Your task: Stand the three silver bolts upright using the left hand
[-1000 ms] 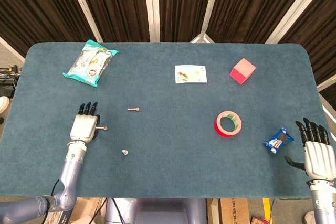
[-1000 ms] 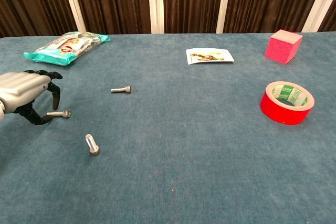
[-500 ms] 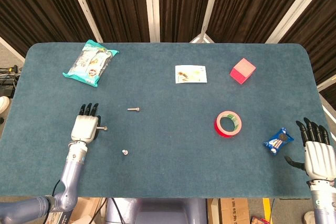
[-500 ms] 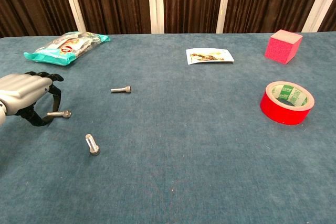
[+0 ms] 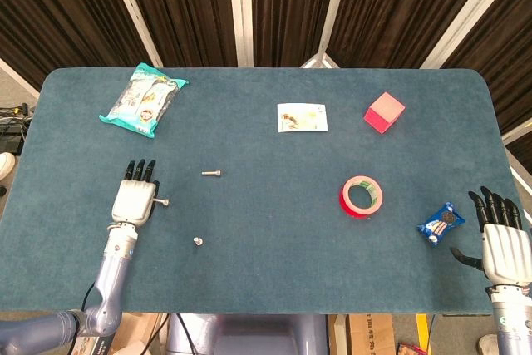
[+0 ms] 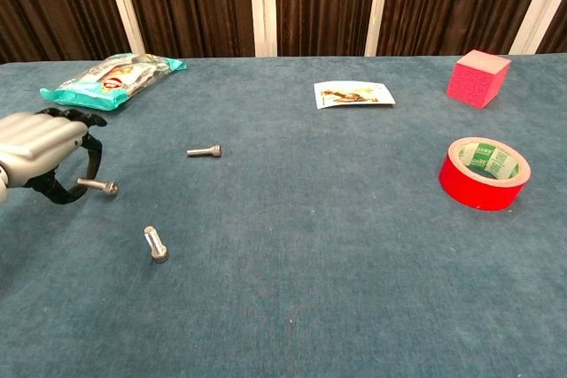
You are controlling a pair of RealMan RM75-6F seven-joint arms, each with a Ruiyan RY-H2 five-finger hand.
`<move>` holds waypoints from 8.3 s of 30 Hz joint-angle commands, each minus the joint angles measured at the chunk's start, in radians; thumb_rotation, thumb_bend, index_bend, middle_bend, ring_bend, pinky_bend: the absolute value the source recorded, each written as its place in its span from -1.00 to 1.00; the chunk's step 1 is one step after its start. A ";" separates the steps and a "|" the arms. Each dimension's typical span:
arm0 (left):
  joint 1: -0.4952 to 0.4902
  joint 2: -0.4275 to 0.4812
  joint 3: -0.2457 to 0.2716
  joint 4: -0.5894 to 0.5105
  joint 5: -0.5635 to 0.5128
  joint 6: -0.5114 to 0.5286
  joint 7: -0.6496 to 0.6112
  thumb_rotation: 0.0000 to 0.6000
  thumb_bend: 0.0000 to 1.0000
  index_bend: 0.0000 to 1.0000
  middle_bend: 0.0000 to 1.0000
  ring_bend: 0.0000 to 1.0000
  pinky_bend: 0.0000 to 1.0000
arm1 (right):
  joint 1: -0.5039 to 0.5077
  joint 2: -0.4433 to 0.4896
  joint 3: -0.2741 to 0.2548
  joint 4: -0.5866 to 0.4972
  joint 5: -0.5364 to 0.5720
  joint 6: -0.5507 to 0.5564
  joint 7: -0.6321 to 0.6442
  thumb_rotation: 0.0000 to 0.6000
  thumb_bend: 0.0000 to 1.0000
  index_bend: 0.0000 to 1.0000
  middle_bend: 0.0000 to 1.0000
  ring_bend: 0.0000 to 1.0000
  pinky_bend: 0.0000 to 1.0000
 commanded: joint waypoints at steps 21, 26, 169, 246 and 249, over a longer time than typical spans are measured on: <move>-0.064 0.053 0.211 0.204 0.431 0.095 0.672 1.00 0.13 0.17 -0.91 -1.00 -1.00 | 0.001 0.003 -0.003 -0.006 0.001 -0.010 0.013 1.00 -1.00 -0.77 -0.94 -1.00 -1.00; -0.066 0.047 0.220 0.246 0.461 0.066 0.719 1.00 0.13 0.17 -0.93 -1.00 -1.00 | 0.002 0.002 -0.001 -0.005 0.005 -0.012 0.009 1.00 -1.00 -0.77 -0.94 -1.00 -1.00; -0.232 -0.188 -0.257 0.168 -0.155 -0.172 0.075 1.00 -0.16 -0.11 -0.94 -1.00 -1.00 | 0.004 -0.004 -0.006 -0.018 0.034 -0.023 -0.044 1.00 -1.00 -0.77 -0.94 -1.00 -1.00; -0.295 -0.296 -0.037 0.518 0.177 -0.049 -0.002 1.00 0.02 0.14 -0.88 -1.00 -1.00 | 0.000 -0.029 0.005 -0.028 0.059 -0.005 -0.068 1.00 -1.00 -0.77 -0.94 -1.00 -1.00; -0.301 -0.284 0.010 0.550 0.237 -0.039 0.040 1.00 0.02 0.13 -0.88 -1.00 -1.00 | 0.001 -0.029 0.005 -0.029 0.061 -0.007 -0.068 1.00 -1.00 -0.77 -0.94 -1.00 -1.00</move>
